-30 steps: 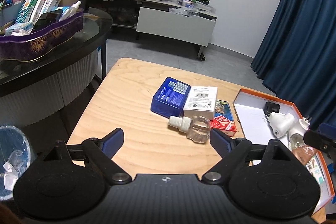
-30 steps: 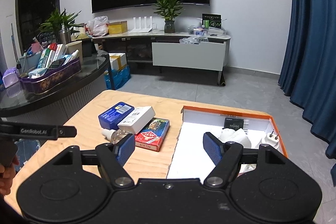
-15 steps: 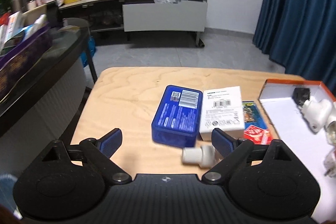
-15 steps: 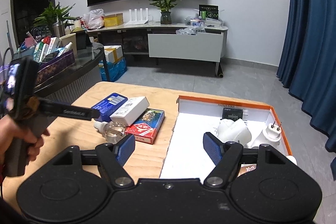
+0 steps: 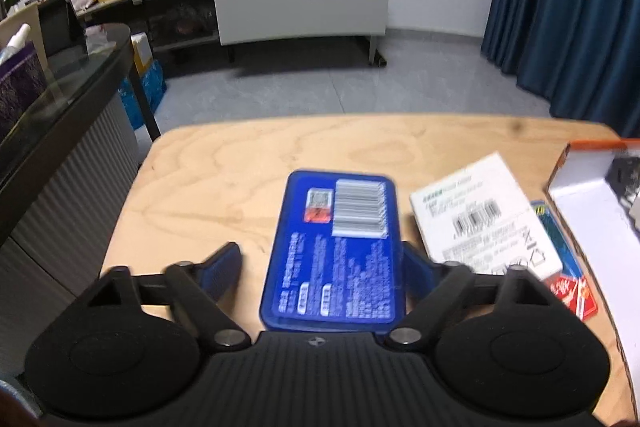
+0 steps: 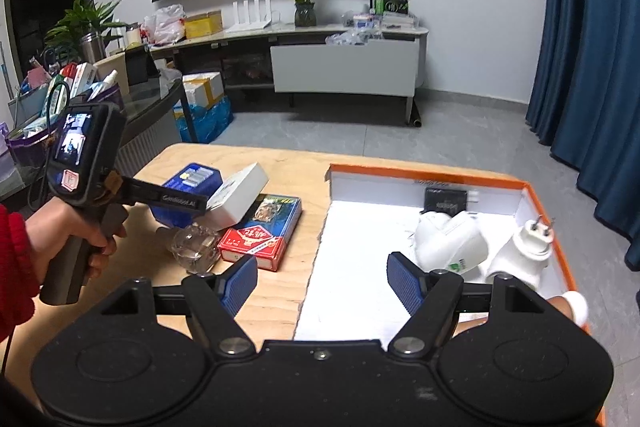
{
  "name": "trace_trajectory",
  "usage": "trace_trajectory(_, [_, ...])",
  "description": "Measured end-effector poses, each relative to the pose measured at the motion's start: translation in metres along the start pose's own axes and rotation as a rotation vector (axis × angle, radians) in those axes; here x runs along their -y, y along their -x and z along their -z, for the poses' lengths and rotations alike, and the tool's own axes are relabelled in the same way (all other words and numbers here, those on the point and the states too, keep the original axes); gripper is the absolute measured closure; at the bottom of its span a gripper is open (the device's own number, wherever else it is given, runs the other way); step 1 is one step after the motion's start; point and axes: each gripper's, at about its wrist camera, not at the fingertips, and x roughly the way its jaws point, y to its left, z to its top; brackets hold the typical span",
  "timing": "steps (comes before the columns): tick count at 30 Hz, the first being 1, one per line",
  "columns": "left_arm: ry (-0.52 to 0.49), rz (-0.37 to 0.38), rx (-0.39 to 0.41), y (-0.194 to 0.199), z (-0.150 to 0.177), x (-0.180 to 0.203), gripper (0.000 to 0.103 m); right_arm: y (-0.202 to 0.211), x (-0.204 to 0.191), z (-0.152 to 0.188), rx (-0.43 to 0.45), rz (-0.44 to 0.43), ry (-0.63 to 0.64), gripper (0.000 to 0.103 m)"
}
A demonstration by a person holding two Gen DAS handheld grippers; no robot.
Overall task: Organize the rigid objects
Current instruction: 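Grasp the blue tin with the left gripper while the right grasps the red card box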
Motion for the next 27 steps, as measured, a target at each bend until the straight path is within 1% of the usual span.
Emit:
trace_trajectory(1, [0.0,-0.004,0.009,0.003,0.0,0.0,0.04,-0.004,-0.002,-0.001,-0.005,-0.004,0.004,0.018])
trace_trajectory(4, [0.037,0.014,0.011,0.01,0.003,-0.008,0.04,-0.019,-0.007,-0.006,-0.032,-0.03,0.002,0.018])
trace_trajectory(6, [0.053,-0.002,0.031,0.021,0.007,-0.013,0.04,-0.032,-0.013,-0.012,-0.049,-0.053,0.001,0.018])
trace_trajectory(11, [0.101,-0.011,0.077,0.063,0.017,-0.028,0.04,-0.073,-0.032,-0.034,-0.053,-0.012,0.047,0.018])
trace_trajectory(14, [0.135,-0.011,0.099,0.088,0.028,-0.034,0.04,-0.108,-0.04,-0.044,-0.089,0.037,0.059,0.018])
trace_trajectory(15, [0.145,-0.005,0.103,0.096,0.033,-0.036,0.04,-0.119,-0.043,-0.046,-0.109,0.039,0.06,0.018])
trace_trajectory(17, [0.168,0.011,0.106,0.106,0.04,-0.038,0.04,-0.135,-0.051,-0.048,-0.141,-0.001,0.056,0.018])
trace_trajectory(19, [0.177,0.007,0.111,0.112,0.045,-0.039,0.04,-0.143,-0.058,-0.048,-0.167,-0.046,0.052,0.018])
trace_trajectory(20, [0.181,0.007,0.113,0.115,0.047,-0.039,0.04,-0.143,-0.06,-0.047,-0.16,-0.022,0.056,0.018])
trace_trajectory(21, [0.19,0.011,0.114,0.116,0.049,-0.039,0.04,-0.142,-0.062,-0.045,-0.145,0.024,0.052,0.017])
trace_trajectory(22, [0.202,0.021,0.112,0.116,0.051,-0.04,0.04,-0.141,-0.061,-0.044,-0.143,0.048,0.031,0.016])
trace_trajectory(25, [0.215,0.04,0.107,0.117,0.054,-0.036,0.04,-0.153,-0.053,-0.04,-0.221,0.008,-0.038,0.015])
trace_trajectory(26, [0.221,0.045,0.105,0.117,0.056,-0.036,0.04,-0.155,-0.053,-0.038,-0.235,0.015,-0.039,0.015])
trace_trajectory(27, [0.232,0.05,0.107,0.118,0.056,-0.035,0.04,-0.155,-0.053,-0.037,-0.226,0.031,-0.028,0.015])
